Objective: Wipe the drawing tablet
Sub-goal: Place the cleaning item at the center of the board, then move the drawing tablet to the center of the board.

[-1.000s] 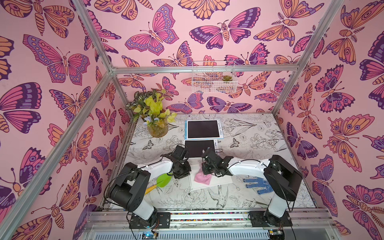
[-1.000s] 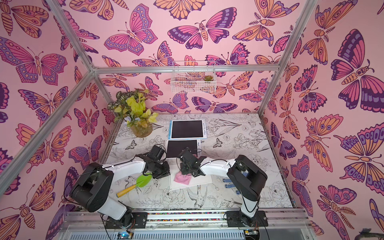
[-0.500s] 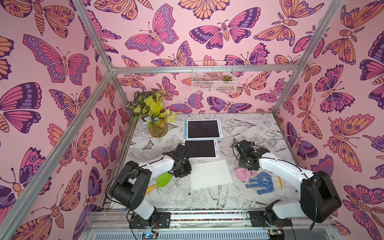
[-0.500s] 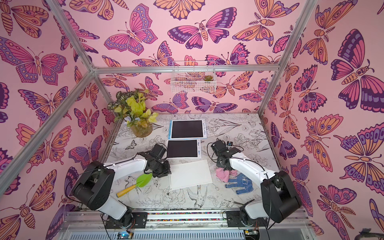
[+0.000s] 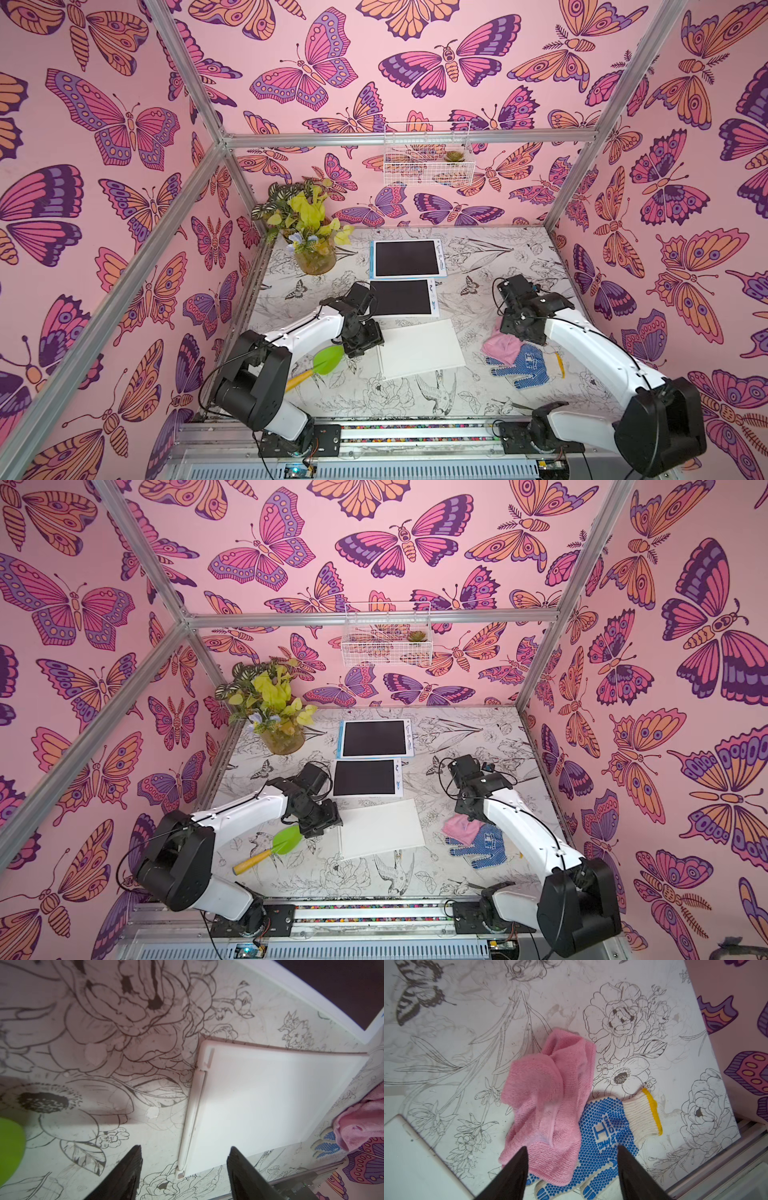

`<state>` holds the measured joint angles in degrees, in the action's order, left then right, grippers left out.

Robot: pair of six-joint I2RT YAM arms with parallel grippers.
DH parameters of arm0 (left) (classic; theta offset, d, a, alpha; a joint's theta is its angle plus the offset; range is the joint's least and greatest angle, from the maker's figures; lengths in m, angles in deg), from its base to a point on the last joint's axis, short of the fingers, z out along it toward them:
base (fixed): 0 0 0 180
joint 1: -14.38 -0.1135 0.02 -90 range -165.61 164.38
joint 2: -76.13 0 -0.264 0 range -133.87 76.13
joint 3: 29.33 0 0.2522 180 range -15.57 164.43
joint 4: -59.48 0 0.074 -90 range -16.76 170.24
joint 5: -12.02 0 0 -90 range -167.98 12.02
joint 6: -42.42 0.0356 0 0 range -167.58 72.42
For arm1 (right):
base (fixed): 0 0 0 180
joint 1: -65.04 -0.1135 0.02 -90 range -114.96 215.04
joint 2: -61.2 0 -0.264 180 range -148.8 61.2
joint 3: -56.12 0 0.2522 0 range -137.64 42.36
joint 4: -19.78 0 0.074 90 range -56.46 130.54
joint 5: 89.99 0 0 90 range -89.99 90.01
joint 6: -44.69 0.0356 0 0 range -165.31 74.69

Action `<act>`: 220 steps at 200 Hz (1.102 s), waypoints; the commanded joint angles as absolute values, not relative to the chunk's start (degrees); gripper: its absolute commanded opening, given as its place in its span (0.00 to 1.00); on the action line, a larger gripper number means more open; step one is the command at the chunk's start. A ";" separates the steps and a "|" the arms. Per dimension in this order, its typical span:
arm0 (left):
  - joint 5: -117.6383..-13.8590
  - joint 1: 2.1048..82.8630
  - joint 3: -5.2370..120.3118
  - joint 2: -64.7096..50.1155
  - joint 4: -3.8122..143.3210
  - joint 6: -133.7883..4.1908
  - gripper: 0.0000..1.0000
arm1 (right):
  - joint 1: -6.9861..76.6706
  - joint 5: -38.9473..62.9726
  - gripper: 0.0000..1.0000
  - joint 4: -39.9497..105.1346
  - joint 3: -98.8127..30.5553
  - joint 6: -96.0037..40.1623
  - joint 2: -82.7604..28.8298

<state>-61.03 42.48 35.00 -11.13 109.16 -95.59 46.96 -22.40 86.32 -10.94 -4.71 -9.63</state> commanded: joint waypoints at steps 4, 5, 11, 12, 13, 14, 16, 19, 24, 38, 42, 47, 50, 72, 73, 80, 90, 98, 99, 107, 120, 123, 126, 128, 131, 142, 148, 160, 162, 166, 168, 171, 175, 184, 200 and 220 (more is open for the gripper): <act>-56.52 42.06 34.71 -11.31 110.53 -96.08 0.68 | 46.34 -23.90 0.70 90.58 -14.97 -6.86 -7.52; -56.39 42.07 34.71 -11.45 110.51 -96.09 0.68 | 46.29 -23.89 0.69 90.54 -15.04 -6.92 -7.48; -55.99 42.07 34.71 -11.77 110.31 -96.17 0.68 | 45.70 -23.70 0.68 90.31 -15.37 -7.93 -7.06; -55.91 42.07 34.66 -11.81 110.32 -96.18 0.68 | 45.62 -23.66 0.68 90.27 -15.42 -8.12 -7.03; -55.82 42.07 34.64 -11.87 110.28 -96.18 0.68 | 45.53 -23.56 0.68 90.21 -15.45 -8.30 -6.93; -55.74 42.07 34.59 -11.86 110.17 -96.18 0.68 | 45.36 -23.46 0.68 90.09 -15.46 -8.43 -6.92; -55.57 42.07 34.54 -11.98 110.11 -96.25 0.68 | 45.27 -23.24 0.68 89.98 -15.42 -8.68 -6.92; -55.26 42.07 34.41 -12.24 109.88 -96.31 0.68 | 44.88 -22.34 0.67 89.30 -15.27 -9.53 -6.76; -54.79 42.07 34.23 -12.57 109.51 -96.43 0.68 | 44.43 -21.33 0.67 88.78 -15.13 -10.10 -6.85; -53.25 42.26 33.76 -13.73 108.14 -96.86 0.68 | 42.27 -20.50 0.66 87.87 -14.20 -10.37 -7.38; -52.88 42.40 33.72 -14.17 107.85 -96.95 0.68 | 41.78 -20.32 0.67 87.39 -13.68 -10.57 -7.54; -52.64 42.57 33.74 -14.65 107.63 -97.12 0.67 | 41.54 -19.80 0.67 86.82 -12.85 -10.54 -7.77; -52.46 42.74 33.78 -14.97 107.45 -97.21 0.67 | 41.57 -19.34 0.67 86.62 -12.50 -10.32 -7.93; -51.98 44.05 34.09 -17.03 106.36 -97.93 0.64 | 41.39 -15.76 0.68 85.81 -11.51 -9.44 -9.67; -51.97 44.12 34.09 -17.12 106.32 -97.98 0.64 | 41.35 -15.47 0.68 85.74 -11.51 -9.44 -9.70; -52.18 44.49 34.09 -17.67 105.86 -98.32 0.63 | 40.63 -14.07 0.67 84.98 -11.52 -9.58 -10.11; -52.31 44.94 34.05 -18.54 105.00 -99.09 0.61 | 38.79 -11.80 0.66 83.32 -11.35 -9.91 -10.85; -52.14 45.30 34.03 -19.36 104.03 -99.55 0.60 | 36.95 -9.58 0.65 81.76 -11.34 -9.62 -11.98; -52.14 45.40 34.06 -19.47 103.84 -99.58 0.59 | 36.62 -9.35 0.64 81.60 -11.30 -9.54 -12.17; -51.97 45.81 34.30 -20.46 103.23 -99.93 0.59 | 34.56 -7.30 0.63 80.18 -11.13 -8.59 -13.60; -51.86 46.58 35.24 -22.11 102.77 -100.14 0.57 | 31.08 -2.37 0.62 76.32 -10.64 -6.68 -17.44; -51.89 46.70 35.50 -22.45 102.69 -100.17 0.57 | 30.60 -1.56 0.62 75.75 -10.64 -6.19 -18.42; -51.95 46.90 35.76 -22.80 102.57 -100.28 0.57 | 30.33 -0.75 0.62 75.07 -10.57 -5.73 -19.28; -52.00 46.97 35.94 -22.98 102.52 -100.31 0.57 | 30.20 -0.18 0.62 74.58 -10.49 -5.46 -19.83; -52.00 47.16 36.12 -23.21 102.51 -100.39 0.57 | 30.12 0.82 0.62 73.88 -10.35 -5.15 -20.70; -52.01 47.65 36.83 -24.03 102.01 -100.66 0.56 | 30.14 2.50 0.62 71.96 -10.49 -4.36 -23.15; -52.00 47.89 37.14 -24.48 101.82 -100.90 0.56 | 30.18 2.64 0.62 71.11 -11.06 -4.48 -24.76; -52.10 48.37 37.71 -25.18 101.45 -101.35 0.55 | 30.45 2.73 0.63 70.53 -12.29 -5.14 -27.13; -52.00 48.43 37.77 -25.31 101.40 -101.41 0.55 | 30.60 2.82 0.63 70.48 -12.74 -5.45 -27.72; -52.07 48.64 37.86 -25.52 101.29 -101.56 0.55 | 30.95 3.44 0.63 70.48 -13.29 -6.05 -28.42; -52.08 48.72 37.93 -25.61 101.17 -101.61 0.55 | 31.16 3.55 0.63 70.57 -13.69 -6.31 -30.05; -51.98 48.80 38.03 -25.71 101.06 -101.70 0.55 | 31.49 3.71 0.63 70.66 -14.16 -6.63 -31.23; -51.96 49.04 38.18 -26.04 100.93 -101.80 0.54 | 31.77 3.95 0.63 70.84 -14.84 -7.15 -32.28; -51.98 49.44 38.55 -26.62 100.71 -102.00 0.54 | 32.64 3.88 0.63 71.80 -16.25 -8.26 -34.42; -51.48 50.12 39.37 -27.73 100.13 -102.38 0.54 | 34.45 3.32 0.63 73.30 -18.22 -9.88 -37.17; -51.58 51.10 40.58 -28.97 99.91 -102.92 0.53 | 36.92 2.50 0.63 73.44 -19.82 -11.78 -38.99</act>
